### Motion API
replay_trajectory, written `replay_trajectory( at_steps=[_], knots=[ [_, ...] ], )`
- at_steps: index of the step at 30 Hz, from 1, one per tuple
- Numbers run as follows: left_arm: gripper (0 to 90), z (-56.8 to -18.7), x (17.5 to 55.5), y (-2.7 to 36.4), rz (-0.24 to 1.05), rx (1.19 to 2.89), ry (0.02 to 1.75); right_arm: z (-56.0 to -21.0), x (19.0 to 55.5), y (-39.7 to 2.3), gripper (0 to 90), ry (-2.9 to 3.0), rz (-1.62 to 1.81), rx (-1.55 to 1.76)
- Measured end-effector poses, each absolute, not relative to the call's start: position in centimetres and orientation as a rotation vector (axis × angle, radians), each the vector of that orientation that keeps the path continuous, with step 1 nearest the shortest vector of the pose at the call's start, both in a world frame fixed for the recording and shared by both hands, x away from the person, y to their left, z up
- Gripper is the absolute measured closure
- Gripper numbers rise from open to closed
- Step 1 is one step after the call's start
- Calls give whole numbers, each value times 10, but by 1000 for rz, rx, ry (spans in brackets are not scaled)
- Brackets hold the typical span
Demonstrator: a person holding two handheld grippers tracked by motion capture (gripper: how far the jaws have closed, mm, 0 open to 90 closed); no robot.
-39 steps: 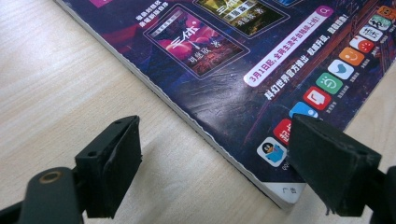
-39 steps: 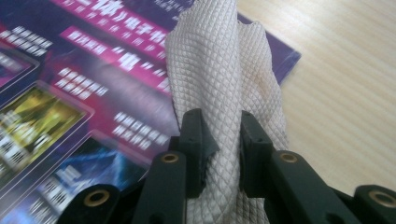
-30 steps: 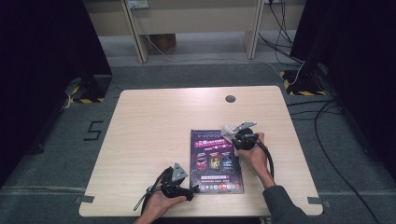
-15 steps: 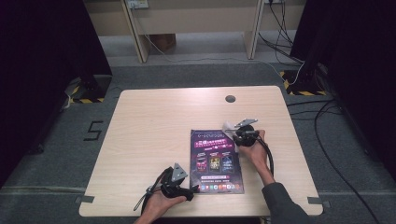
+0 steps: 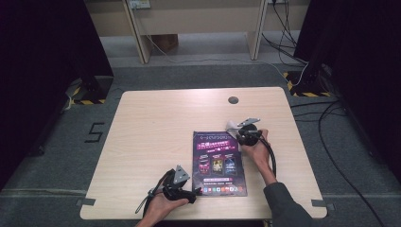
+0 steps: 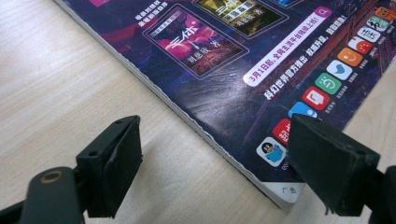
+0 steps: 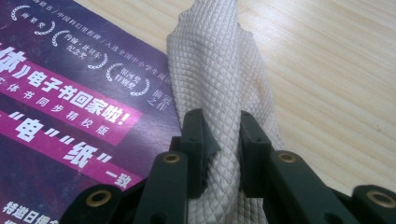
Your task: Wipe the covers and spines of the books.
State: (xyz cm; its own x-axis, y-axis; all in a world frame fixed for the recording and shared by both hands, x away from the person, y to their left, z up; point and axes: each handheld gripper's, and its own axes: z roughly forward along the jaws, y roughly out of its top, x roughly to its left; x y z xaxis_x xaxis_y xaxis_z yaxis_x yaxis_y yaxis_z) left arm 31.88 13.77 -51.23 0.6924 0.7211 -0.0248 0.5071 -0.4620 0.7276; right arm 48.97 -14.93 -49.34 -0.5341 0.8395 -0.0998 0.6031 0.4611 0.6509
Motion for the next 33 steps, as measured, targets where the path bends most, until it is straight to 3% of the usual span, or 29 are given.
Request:
replay_trajectory(
  at_steps=[11, 33],
  knots=[
    [173, -512, 319, 138, 372, 2162, 936, -493, 484, -129, 764, 2358, 778, 1126],
    [173, -512, 318, 138, 381, 2165, 932, -494, 483, -46, 765, 2478, 838, 954]
  ],
)
